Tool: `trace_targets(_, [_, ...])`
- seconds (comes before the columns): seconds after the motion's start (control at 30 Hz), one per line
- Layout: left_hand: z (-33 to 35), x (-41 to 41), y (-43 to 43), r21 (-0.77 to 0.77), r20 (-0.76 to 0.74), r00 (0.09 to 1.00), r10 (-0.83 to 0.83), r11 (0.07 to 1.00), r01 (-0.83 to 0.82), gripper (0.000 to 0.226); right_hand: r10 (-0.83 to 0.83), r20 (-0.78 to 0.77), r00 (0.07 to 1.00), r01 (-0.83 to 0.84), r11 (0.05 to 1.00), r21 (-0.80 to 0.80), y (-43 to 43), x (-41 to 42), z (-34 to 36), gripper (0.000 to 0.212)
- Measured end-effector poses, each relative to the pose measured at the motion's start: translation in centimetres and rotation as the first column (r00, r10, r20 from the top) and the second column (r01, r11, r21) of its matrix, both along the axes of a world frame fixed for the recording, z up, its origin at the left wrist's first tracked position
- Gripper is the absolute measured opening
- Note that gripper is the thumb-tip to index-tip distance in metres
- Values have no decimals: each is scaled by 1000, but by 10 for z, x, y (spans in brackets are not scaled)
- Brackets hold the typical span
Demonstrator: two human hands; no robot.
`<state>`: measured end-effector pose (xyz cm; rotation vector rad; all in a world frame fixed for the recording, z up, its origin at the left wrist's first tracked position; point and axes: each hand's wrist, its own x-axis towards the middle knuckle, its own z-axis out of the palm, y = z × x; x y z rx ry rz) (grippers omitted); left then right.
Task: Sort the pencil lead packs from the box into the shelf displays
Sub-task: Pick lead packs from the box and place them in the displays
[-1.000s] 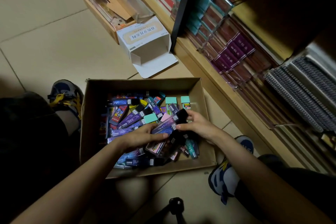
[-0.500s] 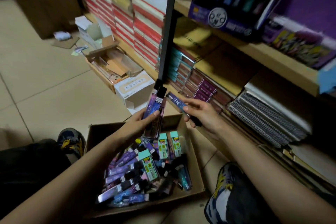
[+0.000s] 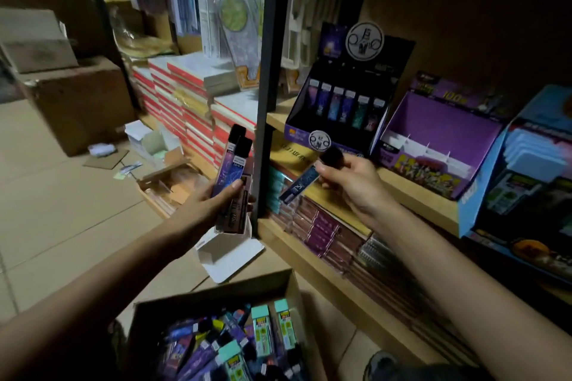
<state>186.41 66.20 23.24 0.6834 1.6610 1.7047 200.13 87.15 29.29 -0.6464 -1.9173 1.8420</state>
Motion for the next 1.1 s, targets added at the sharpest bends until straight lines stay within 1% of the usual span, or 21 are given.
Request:
trace_targets(0.17, [26, -11, 1, 97, -13, 999, 48, 994, -46, 39, -79, -131, 988, 106, 972, 212, 30, -26, 60, 16])
trace_targets(0.3, [32, -21, -2, 123, 6, 999, 36, 992, -36, 40, -170, -183, 968, 222, 919, 325, 57, -61, 94, 20])
trace_targets(0.4, [30, -27, -4, 137, -10, 999, 38, 990, -36, 38, -200, -161, 967, 251, 861, 442, 72, -89, 98, 12])
trace_targets(0.5, [27, -29, -6, 148, -36, 999, 37, 989, -32, 33, -188, -87, 978, 203, 790, 579, 78, -111, 90, 11])
trace_targets(0.6, [26, -30, -5, 146, -29, 999, 31, 989, -26, 37, -188, -46, 981, 177, 773, 609, 80, -125, 78, 14])
trace_targets(0.7, [27, -30, -4, 134, -39, 999, 0, 991, 5, 25, -198, -23, 980, 165, 741, 651, 81, -130, 74, 13])
trace_targets(0.8, [27, -31, -4, 136, -32, 999, -8, 991, 13, 20, -182, 12, 983, 128, 733, 668, 81, -132, 78, 22])
trace_targets(0.87, [26, -30, -5, 137, -26, 1000, -5, 991, 9, 20, -182, 41, 982, 110, 744, 659, 83, -134, 78, 21])
trace_targets(0.93, [26, -30, -6, 134, -26, 1000, 0, 991, 3, 20, -182, 77, 980, 95, 775, 625, 84, -136, 74, 18])
trace_targets(1.0, [25, -29, -7, 138, -25, 1000, 4, 990, -1, 18, -202, 100, 974, 103, 793, 601, 84, -137, 69, 22])
trace_targets(1.1, [26, -28, -8, 145, -20, 1000, 4, 989, -1, 20, -268, 134, 954, 116, 743, 659, 83, -141, 69, 25])
